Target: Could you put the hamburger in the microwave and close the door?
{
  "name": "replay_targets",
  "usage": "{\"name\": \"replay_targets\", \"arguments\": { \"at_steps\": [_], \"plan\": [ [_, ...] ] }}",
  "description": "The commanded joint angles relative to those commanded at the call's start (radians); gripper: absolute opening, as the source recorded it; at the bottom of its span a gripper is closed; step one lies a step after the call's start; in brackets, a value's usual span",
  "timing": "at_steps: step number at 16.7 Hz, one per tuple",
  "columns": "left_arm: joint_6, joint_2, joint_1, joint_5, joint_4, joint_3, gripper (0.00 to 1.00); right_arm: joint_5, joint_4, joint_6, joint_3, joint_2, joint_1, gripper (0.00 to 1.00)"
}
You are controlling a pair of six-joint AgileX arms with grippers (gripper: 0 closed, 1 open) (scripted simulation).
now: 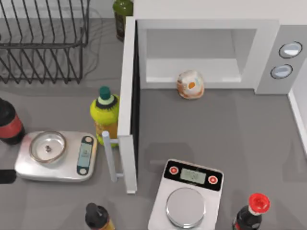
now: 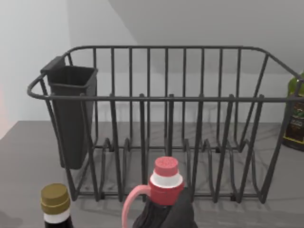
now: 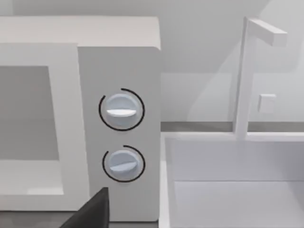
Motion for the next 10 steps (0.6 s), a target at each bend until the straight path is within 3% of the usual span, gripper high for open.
{"name": "replay_targets", "arguments": {
  "at_steps": [4, 10],
  "plan": [
    [0.0, 0.0, 0.0, 0.0, 0.0, 0.0, 0.02, 0.0, 0.0, 0.0, 0.0, 0.0, 0.0, 1.0],
    [0.0, 0.0, 0.0, 0.0, 0.0, 0.0, 0.0, 0.0, 0.0, 0.0, 0.0, 0.0, 0.0, 1.0]
  ]
}}
